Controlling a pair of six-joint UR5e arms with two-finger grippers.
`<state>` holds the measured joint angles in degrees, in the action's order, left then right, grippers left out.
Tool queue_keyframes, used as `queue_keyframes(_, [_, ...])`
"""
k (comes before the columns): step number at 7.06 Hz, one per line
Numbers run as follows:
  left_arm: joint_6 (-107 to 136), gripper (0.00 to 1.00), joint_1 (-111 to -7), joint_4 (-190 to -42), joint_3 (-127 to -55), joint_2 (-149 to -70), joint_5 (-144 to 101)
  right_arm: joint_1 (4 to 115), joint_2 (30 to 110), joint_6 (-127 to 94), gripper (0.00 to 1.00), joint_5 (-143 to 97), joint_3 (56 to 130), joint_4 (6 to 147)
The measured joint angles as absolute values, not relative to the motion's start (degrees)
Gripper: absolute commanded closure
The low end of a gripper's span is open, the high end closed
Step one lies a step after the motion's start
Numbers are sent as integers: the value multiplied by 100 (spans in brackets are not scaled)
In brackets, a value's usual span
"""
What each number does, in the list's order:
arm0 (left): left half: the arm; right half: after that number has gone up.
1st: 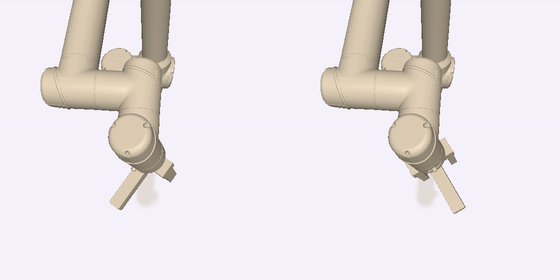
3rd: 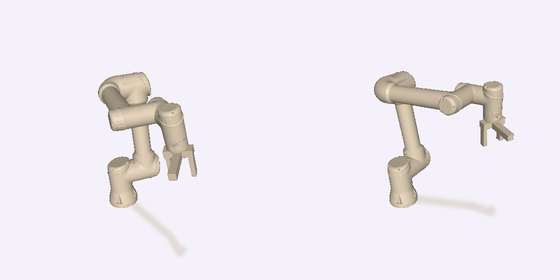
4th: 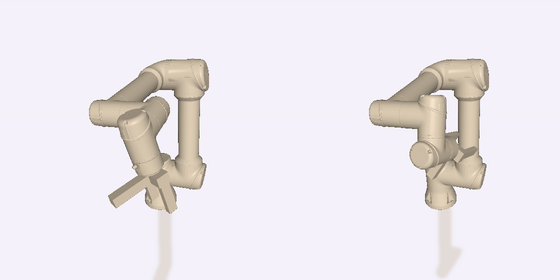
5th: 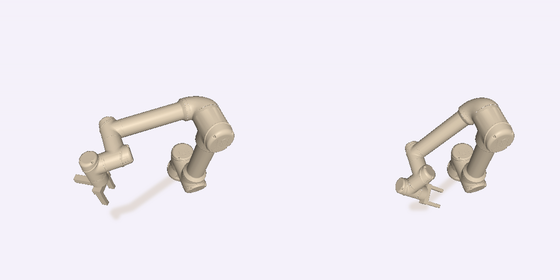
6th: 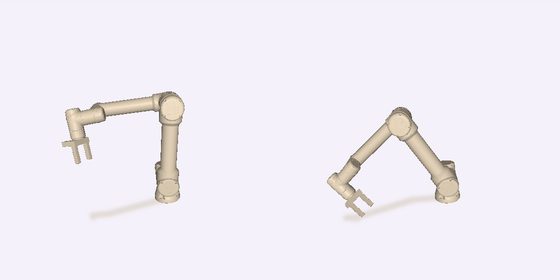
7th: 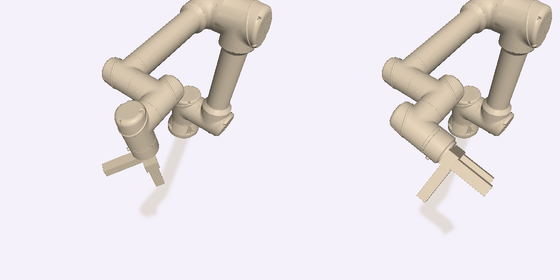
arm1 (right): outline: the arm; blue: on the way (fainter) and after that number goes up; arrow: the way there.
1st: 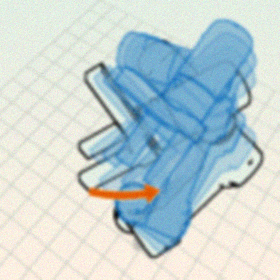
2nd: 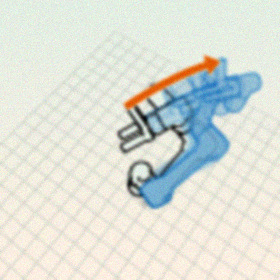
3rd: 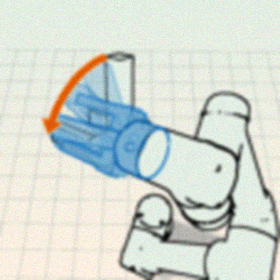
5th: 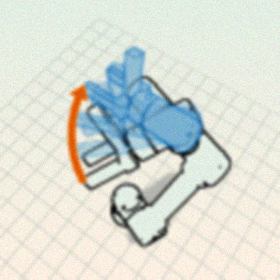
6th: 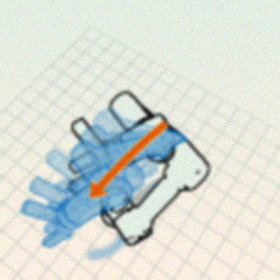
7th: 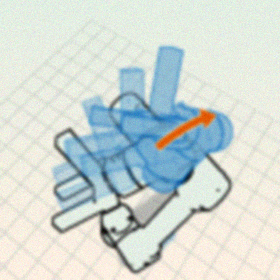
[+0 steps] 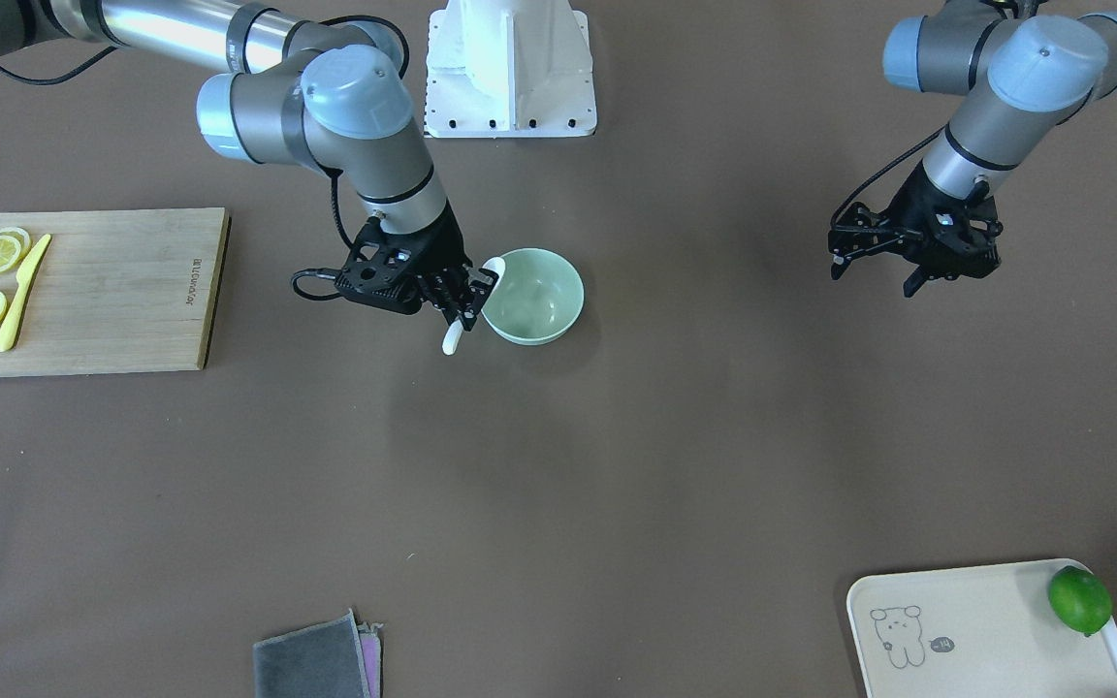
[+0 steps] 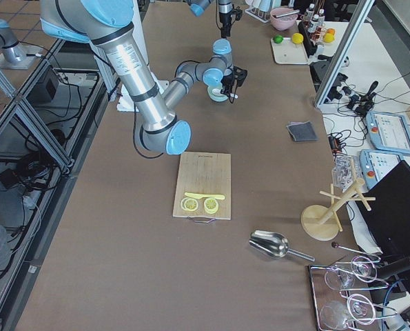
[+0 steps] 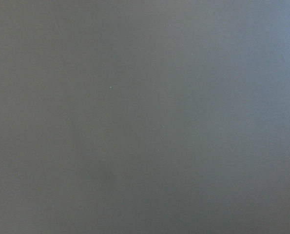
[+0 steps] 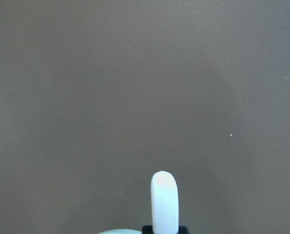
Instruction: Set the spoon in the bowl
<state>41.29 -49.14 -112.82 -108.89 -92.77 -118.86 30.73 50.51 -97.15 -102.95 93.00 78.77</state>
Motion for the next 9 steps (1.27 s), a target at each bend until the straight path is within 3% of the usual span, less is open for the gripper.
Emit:
queue_keyframes(1, [4108, 3, -4934, -11295, -10870, -9276, -11908, 2964, 4952, -9843, 80, -10091, 9280, 8005])
queue_keyframes(2, [4105, 3, -4940, -11300, -10852, -9275, -11915, 2910, 4910, -9909, 1, -9926, 9252, 8059])
queue_keyframes(6, [4127, 3, -4952, -11294, -10784, -9293, -11924, 2840, 4963, -9988, 0, -9506, 9355, 8087])
queue_keyframes(9, [3719, 3, -5531, -11261, -10744, -9250, -12393, 3466, 6091, -8854, 0, -10163, 10396, 8101])
